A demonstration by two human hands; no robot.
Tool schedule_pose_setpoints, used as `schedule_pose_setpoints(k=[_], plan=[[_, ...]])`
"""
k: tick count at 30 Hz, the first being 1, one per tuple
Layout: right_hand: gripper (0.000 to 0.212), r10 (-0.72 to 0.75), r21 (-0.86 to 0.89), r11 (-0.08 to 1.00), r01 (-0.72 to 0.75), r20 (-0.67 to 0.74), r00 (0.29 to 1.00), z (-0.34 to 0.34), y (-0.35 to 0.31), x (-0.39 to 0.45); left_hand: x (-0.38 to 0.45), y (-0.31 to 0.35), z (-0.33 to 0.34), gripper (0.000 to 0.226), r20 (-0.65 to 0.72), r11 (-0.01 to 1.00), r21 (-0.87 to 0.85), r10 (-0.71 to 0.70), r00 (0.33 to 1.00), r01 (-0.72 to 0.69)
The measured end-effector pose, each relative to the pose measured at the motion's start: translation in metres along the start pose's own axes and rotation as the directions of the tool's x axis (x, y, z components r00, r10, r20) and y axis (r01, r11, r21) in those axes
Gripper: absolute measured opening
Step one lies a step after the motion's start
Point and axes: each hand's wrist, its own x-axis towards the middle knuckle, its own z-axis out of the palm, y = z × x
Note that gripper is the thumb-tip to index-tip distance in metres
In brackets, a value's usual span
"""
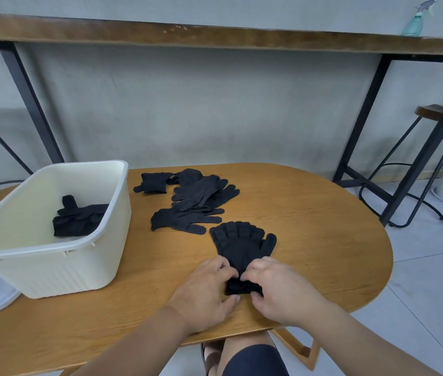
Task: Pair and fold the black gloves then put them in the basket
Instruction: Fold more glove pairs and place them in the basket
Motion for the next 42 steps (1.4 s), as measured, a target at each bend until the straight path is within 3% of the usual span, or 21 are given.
schedule_pose_setpoints(k=[3,6,11,15,18,21,28,36,40,42], plan=[[0.042,-0.02,-0.053,0.998,0.019,-0.016,1.0,0.001,-0.001,0.002,0.008,0.0,-0.003,0.026,-0.026,0.979,-0.144,-0.148,0.989,0.143],[0.039,0.004,0.003,1.0,-0.004,-0.021,1.0,0.001,0.001,0.003,0.031,-0.006,-0.01,0.013,-0.103,0.881,-0.29,-0.418,0.903,0.374],[0.046,0.046,0.157,0.987,-0.043,-0.013,0.999,-0.002,0.007,0.004,0.081,-0.035,-0.019,0.031,-0.086,0.771,-0.297,-0.61,0.788,0.564],[0.044,0.078,0.231,0.97,-0.074,-0.008,0.997,-0.002,0.009,0.008,0.109,-0.046,-0.02,0.045,-0.029,0.77,-0.157,-0.63,0.776,0.619],[0.037,0.125,0.324,0.939,-0.118,-0.001,0.992,-0.003,0.011,0.012,0.117,-0.051,-0.014,0.014,-0.051,0.759,-0.178,-0.643,0.764,0.627],[0.028,0.156,0.39,0.908,-0.151,0.021,0.988,-0.006,0.015,0.017,0.117,-0.054,-0.007,0.013,-0.094,0.762,-0.209,-0.64,0.763,0.613],[0.022,0.135,0.363,0.919,-0.153,0.076,0.988,-0.007,0.016,0.027,0.119,-0.059,-0.007,0.015,-0.09,0.789,-0.19,-0.607,0.79,0.584],[0.017,0.139,0.344,0.923,-0.172,0.118,0.983,-0.004,0.017,0.033,0.119,-0.058,-0.006,0.013,-0.241,0.831,-0.112,-0.555,0.797,0.545],[0.016,0.154,0.347,0.918,-0.192,0.134,0.979,-0.005,0.018,0.034,0.134,-0.051,-0.008,0.037,-0.146,0.871,-0.102,-0.49,0.859,0.48],[0.015,0.165,0.351,0.913,-0.207,0.146,0.975,-0.006,0.017,0.035,0.142,-0.05,-0.009,0.036,-0.044,0.844,-0.121,-0.531,0.846,0.523]])
